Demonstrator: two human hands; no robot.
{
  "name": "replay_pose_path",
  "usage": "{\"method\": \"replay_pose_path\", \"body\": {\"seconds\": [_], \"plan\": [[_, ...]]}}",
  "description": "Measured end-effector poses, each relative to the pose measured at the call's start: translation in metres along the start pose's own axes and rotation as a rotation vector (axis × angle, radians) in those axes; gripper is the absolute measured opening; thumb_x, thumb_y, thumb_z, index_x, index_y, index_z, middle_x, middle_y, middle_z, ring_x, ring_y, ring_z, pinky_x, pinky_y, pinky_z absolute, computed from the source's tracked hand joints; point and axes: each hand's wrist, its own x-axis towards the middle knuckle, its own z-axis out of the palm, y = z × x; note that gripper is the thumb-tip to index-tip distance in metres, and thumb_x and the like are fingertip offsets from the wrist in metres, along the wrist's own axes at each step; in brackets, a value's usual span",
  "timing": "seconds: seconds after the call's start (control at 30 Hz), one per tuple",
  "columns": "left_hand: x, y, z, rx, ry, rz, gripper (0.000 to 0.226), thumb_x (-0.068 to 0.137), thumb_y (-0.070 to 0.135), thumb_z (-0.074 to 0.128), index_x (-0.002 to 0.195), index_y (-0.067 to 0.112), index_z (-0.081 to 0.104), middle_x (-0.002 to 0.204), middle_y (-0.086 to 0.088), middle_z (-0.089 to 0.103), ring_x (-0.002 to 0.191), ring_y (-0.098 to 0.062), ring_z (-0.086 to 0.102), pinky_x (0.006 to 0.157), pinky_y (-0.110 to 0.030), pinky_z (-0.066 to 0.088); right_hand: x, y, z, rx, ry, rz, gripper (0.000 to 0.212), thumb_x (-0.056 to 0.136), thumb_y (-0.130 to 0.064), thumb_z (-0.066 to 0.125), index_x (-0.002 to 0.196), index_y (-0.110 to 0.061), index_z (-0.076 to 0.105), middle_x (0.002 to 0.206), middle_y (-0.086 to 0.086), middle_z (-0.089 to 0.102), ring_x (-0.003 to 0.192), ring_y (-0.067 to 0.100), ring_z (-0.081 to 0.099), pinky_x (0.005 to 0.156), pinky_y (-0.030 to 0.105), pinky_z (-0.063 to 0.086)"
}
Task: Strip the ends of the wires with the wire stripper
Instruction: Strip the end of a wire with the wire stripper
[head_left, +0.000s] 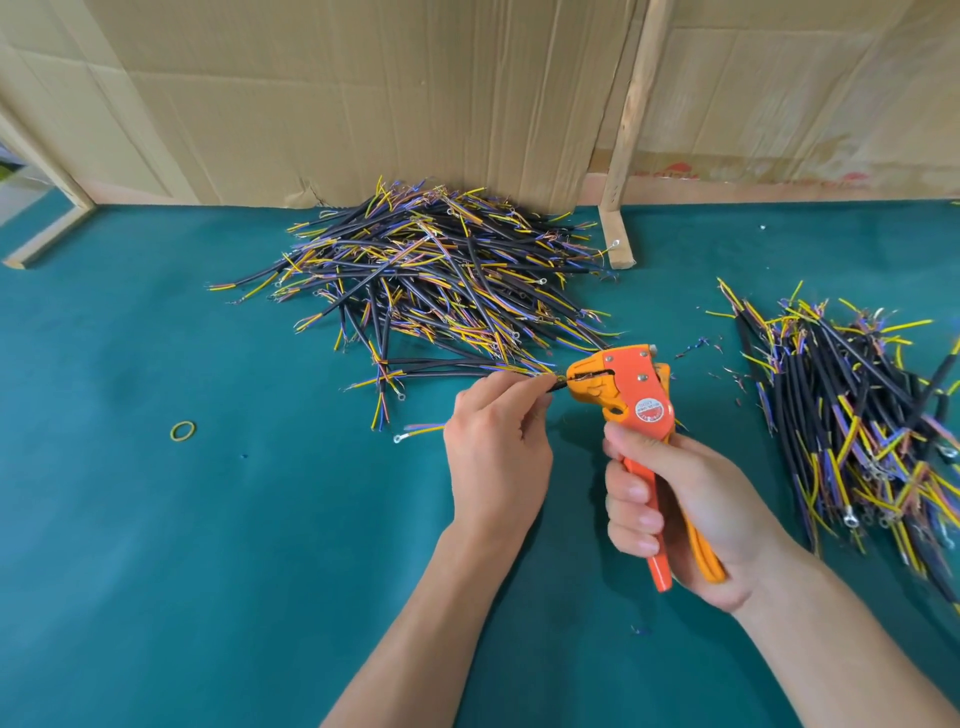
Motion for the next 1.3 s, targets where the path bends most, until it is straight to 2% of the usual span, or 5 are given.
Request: {"method": "replay_pose_path", "body": {"seconds": [0.4,0.77,0.93,1.07,1.3], "plan": [[0.002,0.002,0.000,-0.026,-0.002,-0.020,0.017,0.090,0.006,0.064,0.097,0.015,0.076,0.083,0.005,0.066,0.073,-0.017,0.058,0.070,-0.035,0.051,0.001,-0.001,-0.004,0.075,-0.109,-0.019,0.030,0.078,-0.011,0.075,0.104,-0.005,0.063,0.088,0.027,0.062,0.073,0.040,0.062,0.066,0.049,0.057],[0.000,0.002,0.002,-0.125,-0.219,0.026,0.025,0.087,0.013,0.062,0.106,0.020,0.075,0.086,0.006,0.068,0.063,-0.016,0.057,0.063,-0.037,0.051,0.009,-0.008,-0.018,0.062,-0.031,-0.327,0.049,0.074,-0.010,0.070,0.121,0.001,0.064,0.130,0.022,0.066,0.087,0.039,0.069,0.075,0.045,0.060],[0.001,0.002,0.001,-0.167,-0.252,0.013,0.028,0.084,0.010,0.062,0.107,0.020,0.075,0.088,0.010,0.070,0.069,-0.011,0.062,0.068,-0.031,0.052,0.009,-0.003,-0.016,0.032,-0.058,-0.325,0.046,0.078,-0.003,0.066,0.124,0.002,0.066,0.124,0.022,0.068,0.086,0.040,0.069,0.072,0.044,0.058],[0.003,0.004,-0.001,-0.183,-0.283,-0.052,0.030,0.083,0.009,0.063,0.105,0.024,0.075,0.064,0.023,0.054,0.056,-0.005,0.049,0.059,-0.013,0.036,0.008,-0.003,-0.016,0.014,-0.060,-0.318,0.042,0.078,-0.002,0.067,0.120,-0.001,0.070,0.116,0.034,0.060,0.087,0.041,0.069,0.072,0.047,0.058],[0.007,0.003,0.000,-0.242,-0.293,-0.182,0.005,0.092,0.024,0.072,0.093,0.025,0.077,0.050,0.011,0.043,0.049,-0.010,0.041,0.052,-0.016,0.031,0.008,0.001,-0.015,-0.029,-0.064,-0.302,0.045,0.079,0.000,0.068,0.124,-0.004,0.070,0.127,0.022,0.066,0.086,0.042,0.067,0.073,0.048,0.057]]}}
